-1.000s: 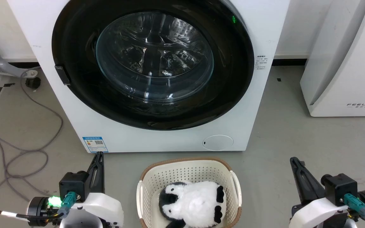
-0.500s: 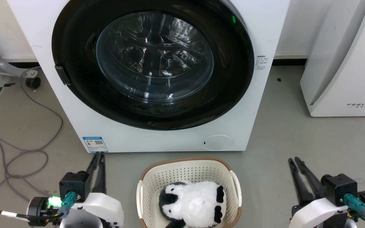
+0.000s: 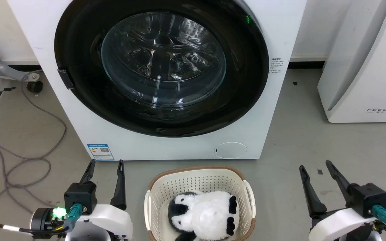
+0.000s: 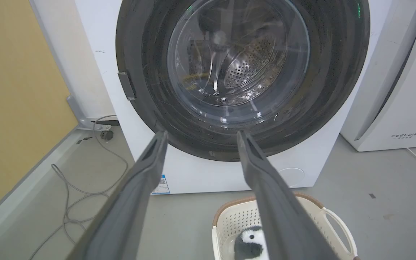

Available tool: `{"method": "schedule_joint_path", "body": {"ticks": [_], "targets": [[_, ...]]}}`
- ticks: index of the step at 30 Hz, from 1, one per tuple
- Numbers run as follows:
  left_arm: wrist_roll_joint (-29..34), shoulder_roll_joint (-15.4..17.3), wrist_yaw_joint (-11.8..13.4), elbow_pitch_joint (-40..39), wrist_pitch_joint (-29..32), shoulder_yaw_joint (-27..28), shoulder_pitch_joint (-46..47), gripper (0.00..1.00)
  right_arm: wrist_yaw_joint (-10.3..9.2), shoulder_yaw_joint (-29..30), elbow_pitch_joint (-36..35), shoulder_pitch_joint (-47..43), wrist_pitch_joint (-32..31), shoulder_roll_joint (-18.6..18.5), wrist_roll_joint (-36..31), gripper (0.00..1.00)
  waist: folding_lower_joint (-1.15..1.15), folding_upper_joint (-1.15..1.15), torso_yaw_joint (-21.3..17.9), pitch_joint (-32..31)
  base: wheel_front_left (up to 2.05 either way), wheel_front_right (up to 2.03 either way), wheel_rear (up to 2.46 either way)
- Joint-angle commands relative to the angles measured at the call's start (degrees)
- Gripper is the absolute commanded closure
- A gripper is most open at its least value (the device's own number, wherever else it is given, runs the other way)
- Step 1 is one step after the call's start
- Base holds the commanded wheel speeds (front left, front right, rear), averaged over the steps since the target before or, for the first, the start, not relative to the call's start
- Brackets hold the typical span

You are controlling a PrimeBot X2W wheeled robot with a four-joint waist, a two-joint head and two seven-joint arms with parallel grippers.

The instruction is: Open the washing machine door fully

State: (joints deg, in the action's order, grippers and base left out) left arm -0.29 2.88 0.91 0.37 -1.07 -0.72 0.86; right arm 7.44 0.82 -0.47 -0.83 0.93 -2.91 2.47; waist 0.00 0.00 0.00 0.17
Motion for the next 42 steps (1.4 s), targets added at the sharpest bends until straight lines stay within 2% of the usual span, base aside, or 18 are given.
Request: {"method": "schedule_joint_path", "body": {"ticks": [1,14,15,16,17,25,36,42], "targets": [[-0.5,0.0,0.4,0.0,-0.5,0.0,0.1,0.00,0.00,0.2,-0.5,-0.1,0.6,0.0,1.1,0.00,0.00,0.00,0.0,0.0,0.00,0.00,0.00],[-1.1,0.0,1.2,-0.2,-2.0,-0.7,0.2,0.00,0.01,0.8,-1.8,0.0,2.2,0.0,6.8,0.00,0.00,0.00,0.1,0.2,0.00,0.00,0.00],[-1.2,0.0,1.3,-0.2,-2.2,-0.7,0.2,0.00,0.01,0.9,-1.8,0.0,2.3,0.0,7.9,0.60,0.00,0.00,0.1,0.2,0.00,0.00,0.00],[-1.2,0.0,1.4,-0.2,-2.3,-0.8,0.2,0.00,0.01,1.0,-1.8,0.0,2.4,0.0,8.9,0.77,0.00,0.00,0.1,0.2,0.00,0.00,0.00],[-1.3,0.0,1.5,-0.2,-2.4,-0.8,0.2,0.00,0.01,1.1,-1.9,0.0,2.5,0.0,10.0,1.00,0.00,0.00,0.2,0.2,0.00,0.00,0.00],[-1.7,0.0,2.0,-0.2,-3.4,-1.2,0.3,0.00,0.01,1.8,-2.2,0.3,3.5,0.0,20.6,1.00,0.00,0.00,0.3,0.3,0.00,0.00,0.00],[-2.1,0.0,2.6,-0.1,-4.7,-1.7,0.6,0.00,0.02,1.1,-0.8,1.5,4.8,0.0,39.1,1.00,0.00,0.00,0.7,0.7,0.00,0.00,0.00],[-2.2,0.0,2.8,-0.2,-5.4,-1.9,0.9,0.00,0.02,3.0,1.4,3.6,3.2,0.0,47.9,1.00,0.00,0.00,1.0,1.3,0.00,0.00,0.00]]}}
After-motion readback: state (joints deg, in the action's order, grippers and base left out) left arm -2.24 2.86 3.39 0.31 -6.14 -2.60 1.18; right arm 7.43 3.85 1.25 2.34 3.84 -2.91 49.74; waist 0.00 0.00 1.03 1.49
